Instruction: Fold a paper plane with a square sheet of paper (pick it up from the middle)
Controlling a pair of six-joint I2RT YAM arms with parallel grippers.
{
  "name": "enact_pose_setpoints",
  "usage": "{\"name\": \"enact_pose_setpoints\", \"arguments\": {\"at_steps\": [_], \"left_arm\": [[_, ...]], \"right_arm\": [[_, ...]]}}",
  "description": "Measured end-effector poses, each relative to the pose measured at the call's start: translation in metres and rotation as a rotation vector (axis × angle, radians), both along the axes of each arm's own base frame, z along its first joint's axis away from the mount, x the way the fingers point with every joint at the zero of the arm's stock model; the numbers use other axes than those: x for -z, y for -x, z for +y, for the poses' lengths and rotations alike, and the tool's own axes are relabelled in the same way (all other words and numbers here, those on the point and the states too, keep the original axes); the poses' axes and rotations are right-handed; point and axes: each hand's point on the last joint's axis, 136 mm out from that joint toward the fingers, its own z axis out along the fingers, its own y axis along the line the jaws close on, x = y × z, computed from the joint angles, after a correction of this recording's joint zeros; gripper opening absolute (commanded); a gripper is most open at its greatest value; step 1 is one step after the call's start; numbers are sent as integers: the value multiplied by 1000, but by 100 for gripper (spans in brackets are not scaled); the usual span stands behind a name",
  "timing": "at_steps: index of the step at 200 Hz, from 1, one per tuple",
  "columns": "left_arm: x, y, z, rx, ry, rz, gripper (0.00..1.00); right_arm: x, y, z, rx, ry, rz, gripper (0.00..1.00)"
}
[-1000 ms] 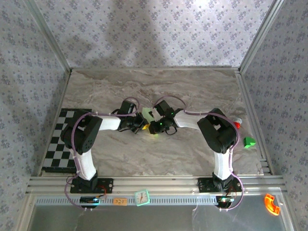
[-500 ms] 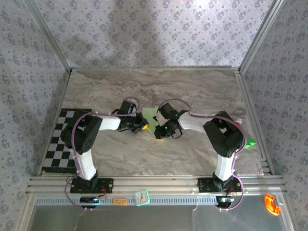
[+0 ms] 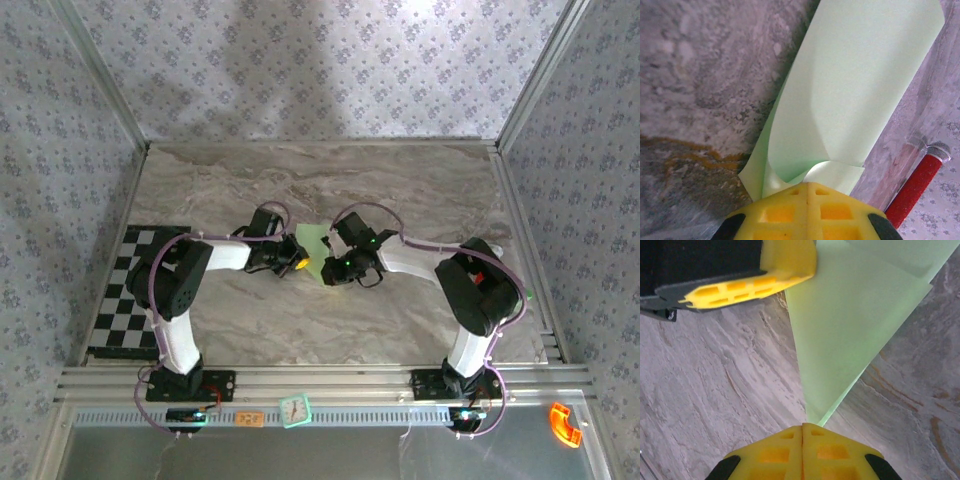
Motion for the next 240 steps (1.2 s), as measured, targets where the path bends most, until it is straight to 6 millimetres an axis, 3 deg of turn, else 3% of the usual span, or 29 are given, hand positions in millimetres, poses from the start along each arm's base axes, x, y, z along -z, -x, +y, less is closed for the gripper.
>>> {"name": "enact_pose_setpoints", "arguments": {"at_steps": [52,129,181,240], "left_arm": [[-1,0,0,1,-4,6,3],[-4,-1,0,26,-45,-27,6],[-34,1,-12,86,-54,-173,1],[-20,21,-18,155,-77,-176,0]], "right_arm": [[21,-7,3,34,31,37,6],[22,-11,2,50,56,34,6],[23,-12,2,59,91,75,5],[23,-12,1,75,111,91,5]]}}
